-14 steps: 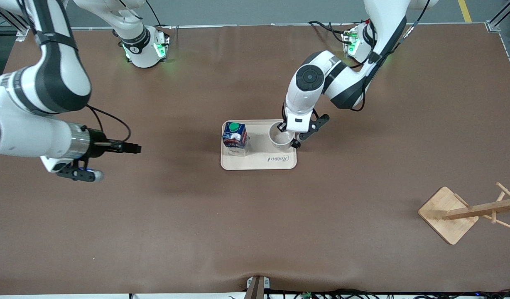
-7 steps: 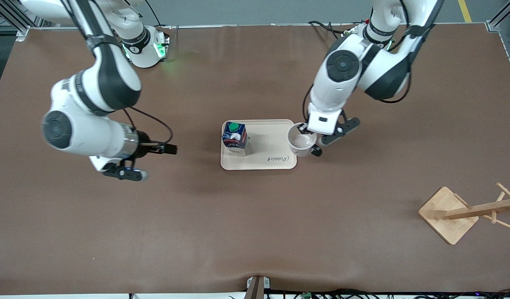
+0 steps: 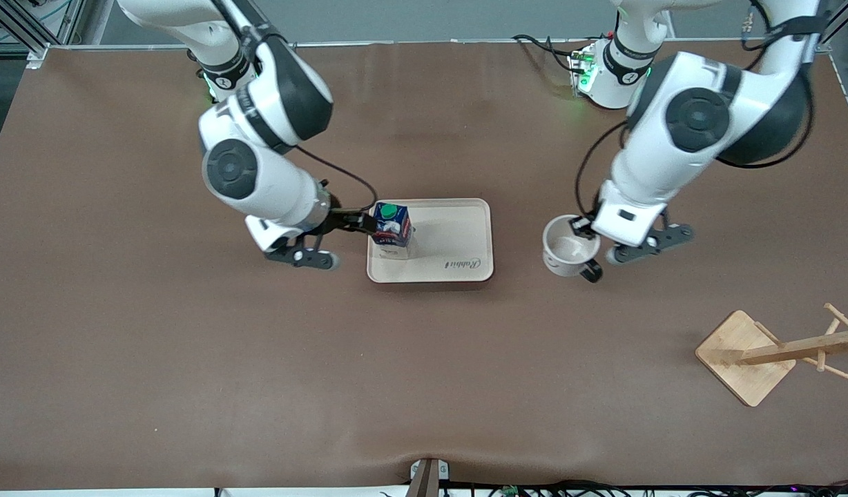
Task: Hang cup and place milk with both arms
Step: 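Carry the mug toward the wooden stand while the right gripper lifts the milk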
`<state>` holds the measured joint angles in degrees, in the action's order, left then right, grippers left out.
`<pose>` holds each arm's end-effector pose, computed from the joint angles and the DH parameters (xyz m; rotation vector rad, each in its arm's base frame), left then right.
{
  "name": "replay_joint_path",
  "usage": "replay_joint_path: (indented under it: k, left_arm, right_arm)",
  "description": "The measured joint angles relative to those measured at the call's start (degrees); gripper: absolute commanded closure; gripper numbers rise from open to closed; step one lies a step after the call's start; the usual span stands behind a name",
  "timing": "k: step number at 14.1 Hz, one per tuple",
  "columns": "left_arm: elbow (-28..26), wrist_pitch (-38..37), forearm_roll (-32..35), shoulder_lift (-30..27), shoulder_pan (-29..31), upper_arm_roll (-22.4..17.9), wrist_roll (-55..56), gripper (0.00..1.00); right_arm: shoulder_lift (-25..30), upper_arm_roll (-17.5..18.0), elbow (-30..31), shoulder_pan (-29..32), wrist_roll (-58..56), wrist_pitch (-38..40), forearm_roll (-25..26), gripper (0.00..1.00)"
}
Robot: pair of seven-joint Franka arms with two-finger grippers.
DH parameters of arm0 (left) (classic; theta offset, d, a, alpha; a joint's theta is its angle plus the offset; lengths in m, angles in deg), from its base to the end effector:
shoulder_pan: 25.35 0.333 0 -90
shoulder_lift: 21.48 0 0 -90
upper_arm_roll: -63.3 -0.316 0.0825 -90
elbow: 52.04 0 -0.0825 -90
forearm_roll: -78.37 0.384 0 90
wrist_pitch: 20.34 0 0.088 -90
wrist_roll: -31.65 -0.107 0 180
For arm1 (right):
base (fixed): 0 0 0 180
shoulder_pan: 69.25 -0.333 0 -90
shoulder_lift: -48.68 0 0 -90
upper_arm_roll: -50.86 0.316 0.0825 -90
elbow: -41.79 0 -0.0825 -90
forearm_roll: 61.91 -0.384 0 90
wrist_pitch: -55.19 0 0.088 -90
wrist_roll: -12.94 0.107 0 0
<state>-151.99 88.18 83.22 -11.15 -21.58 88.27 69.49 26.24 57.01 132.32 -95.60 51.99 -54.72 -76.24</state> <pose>0.5753 -0.2010 0.4732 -3.1032 -0.4194 0.0146 0.5566 0.3651 0.4122 -2.9182 0.3122 0.2987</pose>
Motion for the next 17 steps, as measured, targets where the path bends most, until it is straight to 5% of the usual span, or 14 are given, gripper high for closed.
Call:
replay_joint_path:
  k: [10,11,14,17]
  left_arm:
    - [4.68,-0.36,4.31,0.29,12.38,-0.27,-36.74,1.00]
    - [4.98,-0.38,5.16,0.35,12.59,-0.30,-39.39,1.00]
    - [5.22,-0.45,5.69,0.50,13.88,-0.61,-47.66,1.00]
    - [5.25,-1.39,5.72,0.65,15.99,-0.80,-54.82,1.00]
  right_arm:
    - [-6.69,-0.09,0.01,-4.41,3.15,-4.49,0.00,0.00]
    - [-6.79,-0.11,0.01,-5.07,3.20,-4.49,0.00,0.12]
    - [-6.79,-0.12,0.00,-5.85,4.52,-4.46,0.00,0.69]
    - [-6.71,-0.37,-0.24,-5.84,5.87,-4.29,0.00,0.78]
